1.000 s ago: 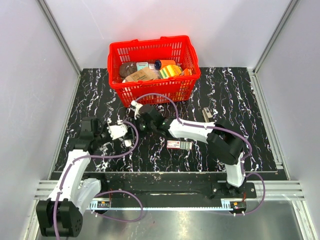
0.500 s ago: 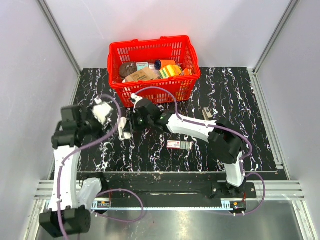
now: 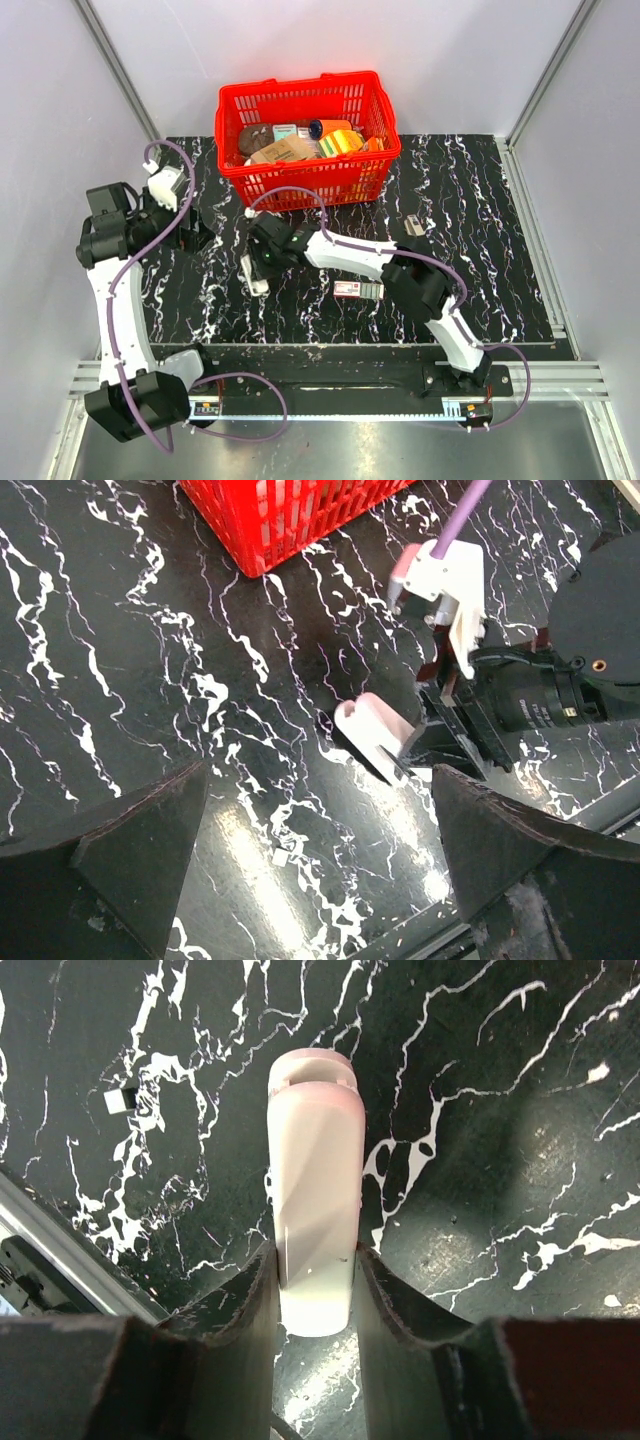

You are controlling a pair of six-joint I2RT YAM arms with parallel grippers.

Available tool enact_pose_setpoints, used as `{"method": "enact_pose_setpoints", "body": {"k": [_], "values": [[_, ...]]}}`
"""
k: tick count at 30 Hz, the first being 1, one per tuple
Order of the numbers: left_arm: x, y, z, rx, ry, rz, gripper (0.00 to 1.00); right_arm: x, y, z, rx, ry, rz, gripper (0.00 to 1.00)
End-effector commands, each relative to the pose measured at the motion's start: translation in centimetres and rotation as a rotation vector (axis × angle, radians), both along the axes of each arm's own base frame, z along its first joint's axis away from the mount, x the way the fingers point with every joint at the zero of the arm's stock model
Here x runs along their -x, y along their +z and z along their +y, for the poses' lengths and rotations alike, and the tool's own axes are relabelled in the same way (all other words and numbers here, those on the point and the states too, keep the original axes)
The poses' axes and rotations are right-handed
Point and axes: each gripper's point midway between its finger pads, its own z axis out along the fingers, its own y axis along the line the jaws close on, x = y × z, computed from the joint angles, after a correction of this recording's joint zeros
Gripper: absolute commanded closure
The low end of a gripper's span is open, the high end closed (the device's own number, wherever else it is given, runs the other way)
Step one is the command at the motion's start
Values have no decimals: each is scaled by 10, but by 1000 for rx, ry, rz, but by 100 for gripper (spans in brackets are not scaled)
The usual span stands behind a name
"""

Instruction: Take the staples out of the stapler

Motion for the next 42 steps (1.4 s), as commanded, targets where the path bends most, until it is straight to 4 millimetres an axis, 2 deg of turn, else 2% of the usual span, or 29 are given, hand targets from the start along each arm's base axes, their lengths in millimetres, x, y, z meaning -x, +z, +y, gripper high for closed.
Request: {"method": "enact_pose_setpoints", "body": {"k": [1, 7, 13, 15, 16, 21, 24, 26, 29, 31, 33, 34, 35, 36, 37, 38, 39, 42], "values": [[8, 6, -7, 26, -9, -26, 1, -8, 23, 14, -10, 6, -51, 100], [19, 3, -10, 9, -24, -13, 1, -5, 17, 25, -4, 12, -6, 100], [25, -11, -12, 21, -33, 19, 1, -7, 8, 40, 36, -1, 20, 100], [25, -13, -13, 31, -31, 33, 1, -10, 7, 51, 28, -6, 27, 98], [24, -11, -13, 36, -28, 35, 1, -11, 6, 55, 27, -11, 32, 94], [19, -5, -12, 61, -9, 57, 1, -11, 10, 73, -8, 5, 62, 61], [16, -8, -10, 70, 3, 82, 1, -11, 21, 70, -15, 22, 35, 48], [14, -11, -8, 69, 13, 97, 1, -14, 32, 63, -13, 28, -2, 34], [11, -18, -6, 82, 21, 130, 1, -16, 52, 44, -6, 39, -55, 20], [10, -18, -8, 95, 18, 136, 1, -22, 69, 28, -8, 25, -95, 18], [7, -18, -9, 107, 24, 139, 1, -33, 82, 1, -10, -17, -120, 17], [6, -19, -10, 105, 25, 144, 1, -39, 96, -12, -33, -41, -136, 17], [6, -20, -11, 98, 21, 145, 1, -50, 100, -32, -35, -77, -139, 17], [6, -21, -12, 89, 19, 150, 1, -52, 111, -46, -48, -96, -152, 16], [6, -21, -15, 80, 14, 150, 1, -64, 117, -70, -36, -147, -170, 16], [7, -22, -16, 68, 11, 152, 1, -70, 111, -95, -1, -182, -175, 15], [8, -24, -18, 60, 6, 156, 1, -77, 124, -117, 1, -227, -209, 15], [12, -26, -22, 33, -11, 156, 1, -101, 115, -197, 133, -396, -278, 11]]}}
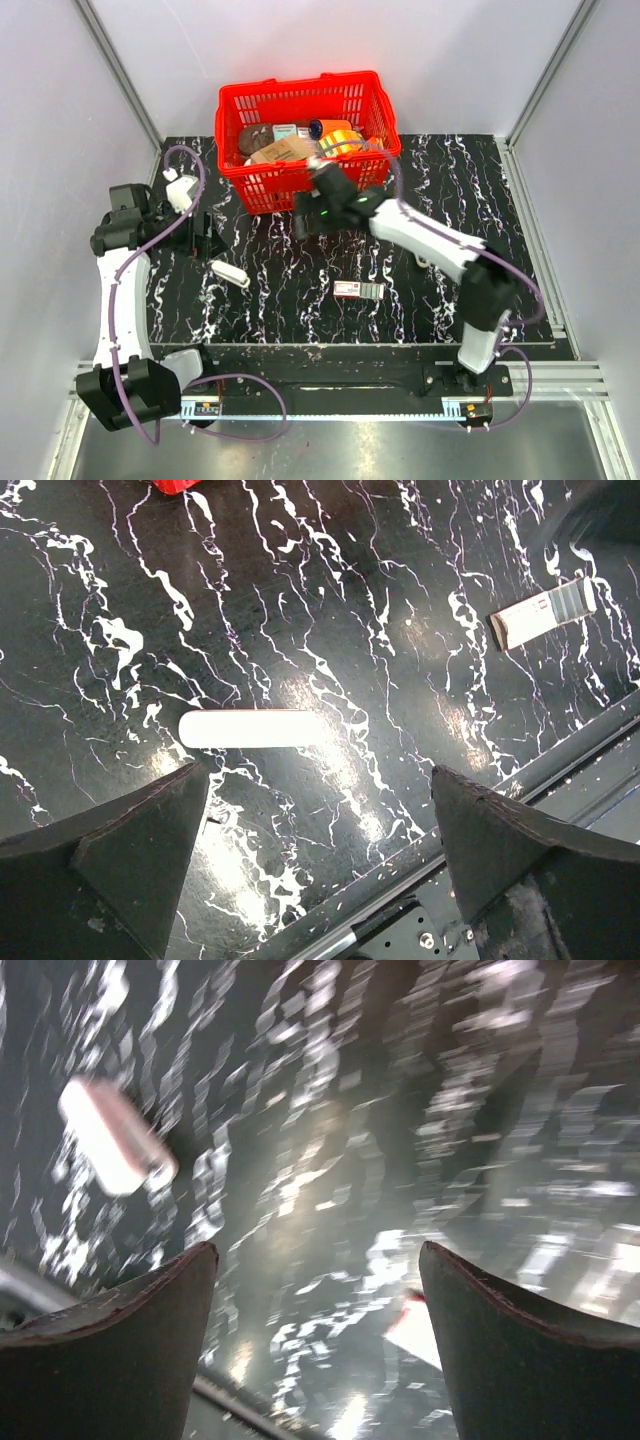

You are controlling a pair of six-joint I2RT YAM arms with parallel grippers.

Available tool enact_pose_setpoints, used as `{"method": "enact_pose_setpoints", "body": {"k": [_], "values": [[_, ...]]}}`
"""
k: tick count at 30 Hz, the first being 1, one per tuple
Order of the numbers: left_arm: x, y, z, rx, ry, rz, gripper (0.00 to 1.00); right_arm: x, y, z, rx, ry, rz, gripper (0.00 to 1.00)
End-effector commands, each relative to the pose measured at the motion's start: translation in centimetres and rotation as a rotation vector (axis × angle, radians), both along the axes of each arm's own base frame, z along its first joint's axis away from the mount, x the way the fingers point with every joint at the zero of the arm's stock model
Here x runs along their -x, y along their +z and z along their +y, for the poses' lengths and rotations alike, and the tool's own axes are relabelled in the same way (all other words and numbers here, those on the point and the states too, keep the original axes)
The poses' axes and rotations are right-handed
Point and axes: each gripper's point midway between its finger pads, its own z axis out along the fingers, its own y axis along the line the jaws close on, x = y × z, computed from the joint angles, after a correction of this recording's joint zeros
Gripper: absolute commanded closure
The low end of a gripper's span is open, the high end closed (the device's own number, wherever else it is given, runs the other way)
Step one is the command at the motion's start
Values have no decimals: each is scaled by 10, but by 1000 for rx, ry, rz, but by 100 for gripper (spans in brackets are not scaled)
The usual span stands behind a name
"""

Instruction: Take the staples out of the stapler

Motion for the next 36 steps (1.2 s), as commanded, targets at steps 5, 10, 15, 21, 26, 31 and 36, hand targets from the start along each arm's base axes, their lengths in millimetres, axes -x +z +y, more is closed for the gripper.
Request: {"method": "enact_pose_setpoints", "body": {"k": [5, 10, 15, 21, 26, 31, 36], "values": [[3, 9, -6, -64, -30, -49, 1, -65, -11, -214, 253, -478, -127, 3], [6, 6, -12, -65, -52, -41, 1, -75, -38, -267, 330, -601, -56, 2], [12, 7, -17, -65, -73, -52, 1, -84, -56, -294, 434, -664, -15, 1], [19, 0, -17, -84, -94, -41, 1, -88, -66, -312, 495, -691, -6, 4], [22, 0, -18, -83, -102, -43, 1, -84, -80, -314, 525, -679, 26, 12], [22, 2, -19, -83, -105, -50, 1, -78, -93, -309, 511, -659, 69, 25], [24, 5, -22, -80, -118, -60, 1, -75, -97, -304, 477, -654, 90, 40]]}}
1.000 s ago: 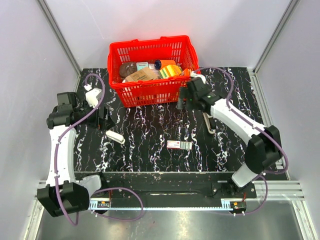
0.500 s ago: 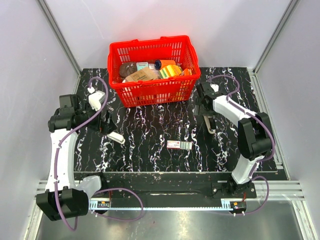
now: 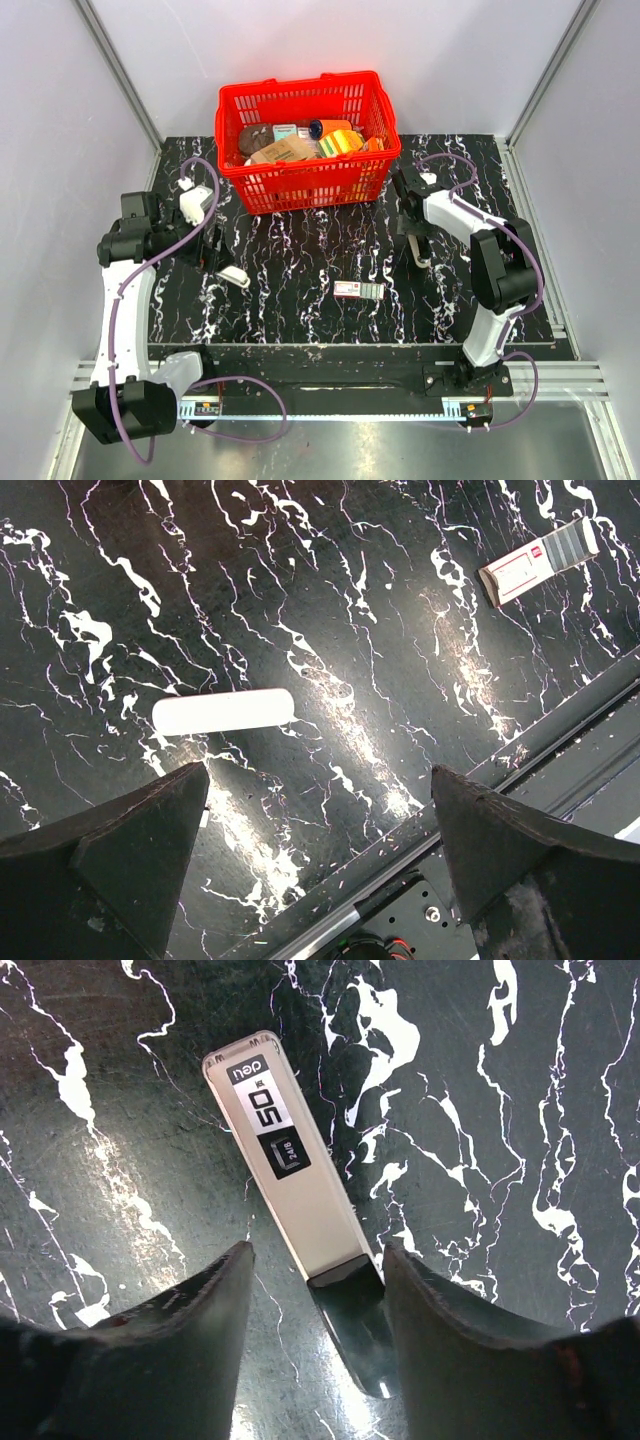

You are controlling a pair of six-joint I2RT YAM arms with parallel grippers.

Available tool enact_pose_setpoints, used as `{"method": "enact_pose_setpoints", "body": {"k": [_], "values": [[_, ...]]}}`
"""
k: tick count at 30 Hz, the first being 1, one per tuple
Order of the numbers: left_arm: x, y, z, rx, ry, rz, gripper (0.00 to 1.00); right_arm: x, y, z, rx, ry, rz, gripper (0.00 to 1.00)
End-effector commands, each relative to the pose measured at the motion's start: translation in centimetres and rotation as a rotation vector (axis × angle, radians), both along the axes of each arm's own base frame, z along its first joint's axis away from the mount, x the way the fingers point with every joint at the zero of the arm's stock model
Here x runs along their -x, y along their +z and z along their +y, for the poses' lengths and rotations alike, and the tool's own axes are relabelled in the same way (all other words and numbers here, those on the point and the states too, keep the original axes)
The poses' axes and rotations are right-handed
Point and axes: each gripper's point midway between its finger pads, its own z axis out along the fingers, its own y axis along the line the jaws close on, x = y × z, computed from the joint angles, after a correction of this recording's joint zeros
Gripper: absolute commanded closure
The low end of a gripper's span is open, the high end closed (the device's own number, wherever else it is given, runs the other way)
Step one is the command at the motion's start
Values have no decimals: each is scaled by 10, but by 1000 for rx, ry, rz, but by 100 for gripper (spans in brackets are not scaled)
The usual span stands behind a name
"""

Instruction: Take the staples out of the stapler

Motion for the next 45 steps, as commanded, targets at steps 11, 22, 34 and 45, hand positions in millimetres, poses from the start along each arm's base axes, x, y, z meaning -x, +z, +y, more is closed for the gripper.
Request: {"method": "enact_pose_setpoints", "body": {"k": [11, 22, 34, 45], "values": [[4, 12, -8, -5, -44, -70, 2, 7, -9, 15, -90, 4, 31, 55], [4, -2, -24, -8, -62, -48, 1, 2, 69, 91, -374, 65, -183, 100], [2, -30, -53, 5, -179, -50, 1, 40, 99, 222, -576, 229, -178, 100], [6, -47, -90, 77, -348, -8, 1, 66, 167, 290, -866, 293, -305, 100]]}}
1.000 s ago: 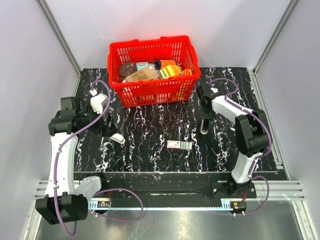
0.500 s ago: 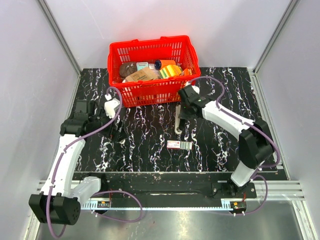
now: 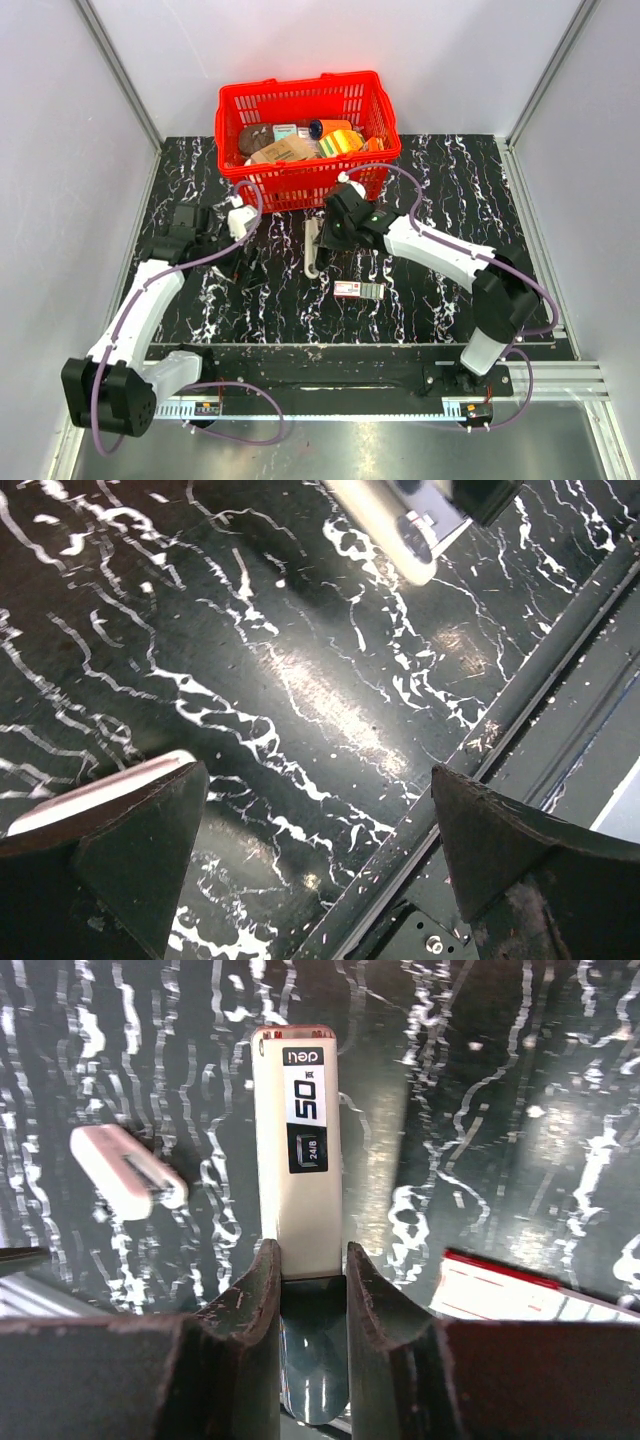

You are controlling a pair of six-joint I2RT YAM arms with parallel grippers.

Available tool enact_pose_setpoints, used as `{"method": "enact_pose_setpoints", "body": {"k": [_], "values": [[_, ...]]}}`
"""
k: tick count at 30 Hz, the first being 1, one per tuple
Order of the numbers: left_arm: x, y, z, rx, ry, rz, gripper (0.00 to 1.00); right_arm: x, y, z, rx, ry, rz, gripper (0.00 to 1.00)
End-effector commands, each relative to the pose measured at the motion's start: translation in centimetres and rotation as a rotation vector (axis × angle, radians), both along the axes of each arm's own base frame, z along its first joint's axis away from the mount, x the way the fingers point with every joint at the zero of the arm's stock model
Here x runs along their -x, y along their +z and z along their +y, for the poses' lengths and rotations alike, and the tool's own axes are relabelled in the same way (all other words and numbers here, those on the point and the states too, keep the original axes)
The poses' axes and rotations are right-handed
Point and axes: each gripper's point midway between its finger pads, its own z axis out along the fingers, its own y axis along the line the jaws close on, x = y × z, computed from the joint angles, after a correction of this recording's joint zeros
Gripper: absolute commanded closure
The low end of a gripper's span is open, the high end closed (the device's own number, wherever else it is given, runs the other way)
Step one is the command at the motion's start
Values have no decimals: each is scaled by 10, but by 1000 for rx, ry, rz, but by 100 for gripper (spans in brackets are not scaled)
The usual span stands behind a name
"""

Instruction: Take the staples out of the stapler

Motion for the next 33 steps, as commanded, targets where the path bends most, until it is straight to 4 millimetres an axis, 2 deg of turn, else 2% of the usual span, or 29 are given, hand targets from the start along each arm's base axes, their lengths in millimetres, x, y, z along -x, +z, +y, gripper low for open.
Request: {"method": "enact_pose_setpoints", "body": {"k": [1, 6, 10, 18, 22, 27, 29, 33], "values": [[-8, 2, -26, 55, -103, -17, 1, -8, 91, 43, -302, -27, -163, 100], [-7, -10, -47, 54, -166, 21, 1, -2, 103, 56, -389, -58, -184, 100], [-12, -16, -52, 25, -199, 17, 1, 3, 107, 67, -445, -62, -173, 100], [-22, -18, -63, 58, -232, 40, 2, 12, 118, 64, -516, -77, -188, 100], [-25, -17, -67, 68, -253, 35, 12, 15, 121, 64, -552, -75, -183, 100], [-25, -16, -71, 87, -264, 48, 14, 19, 115, 71, -574, -65, -149, 100], [-25, -16, -70, 84, -269, 42, 15, 19, 120, 75, -610, -56, -157, 100], [-25, -18, -68, 69, -274, 28, 29, 21, 118, 78, -608, -47, -146, 100]]}}
